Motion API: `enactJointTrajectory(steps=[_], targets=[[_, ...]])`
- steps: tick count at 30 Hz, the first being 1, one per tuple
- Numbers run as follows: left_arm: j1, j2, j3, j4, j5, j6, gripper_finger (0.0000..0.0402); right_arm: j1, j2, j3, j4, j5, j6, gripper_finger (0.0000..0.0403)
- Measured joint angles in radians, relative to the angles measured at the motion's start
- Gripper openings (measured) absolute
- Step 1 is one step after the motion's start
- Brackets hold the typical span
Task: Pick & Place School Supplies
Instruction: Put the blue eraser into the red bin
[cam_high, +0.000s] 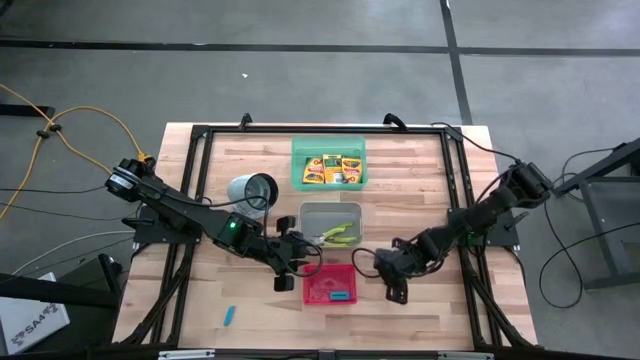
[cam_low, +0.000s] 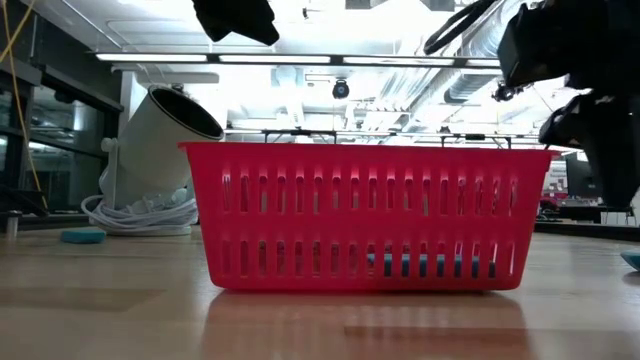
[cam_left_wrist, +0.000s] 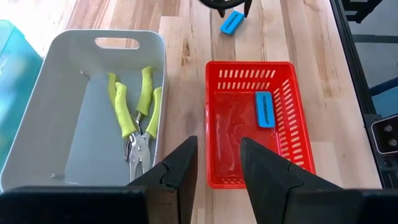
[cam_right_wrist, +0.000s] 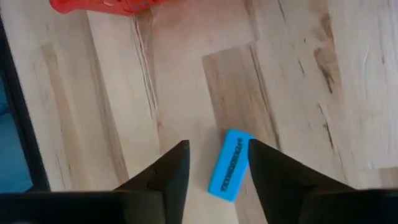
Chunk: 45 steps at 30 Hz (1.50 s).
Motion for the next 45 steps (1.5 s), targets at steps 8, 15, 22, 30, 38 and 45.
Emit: enactJointTrajectory(steps=[8, 15, 22, 30, 38, 45], targets=[[0.0, 0.0, 0.0, 0.0, 0.0, 0.0, 0.0114, 0.031, 0.002, 0.0, -0.052, 0.083, 0.101, 0.0172], [0.0, 0.0, 0.0, -0.001, 0.0, 0.0, 0.0114, 0.047, 0.043, 0.0, -0.074, 0.077, 0.188, 0.0172], [0.0, 0.0, 0.0, -0.002, 0.0, 0.0, 0.0114, 0.069, 0.068, 0.0, -0.071, 0.062, 0.236, 0.0172], [0.0, 0.0, 0.0, -0.005, 0.0, 0.0, 0.0114, 0.083, 0.068, 0.0, -0.043, 0.072, 0.259, 0.0172], [0.0, 0.0, 0.0, -0.015, 0.0, 0.0, 0.0114, 0.083, 0.068, -0.01, -0.028, 0.091, 0.271, 0.0172], [-0.01, 0.0, 0.0, -0.018, 0.0, 0.0, 0.0114, 0.086, 0.067, -0.098, 0.074, 0.05, 0.332, 0.0172]])
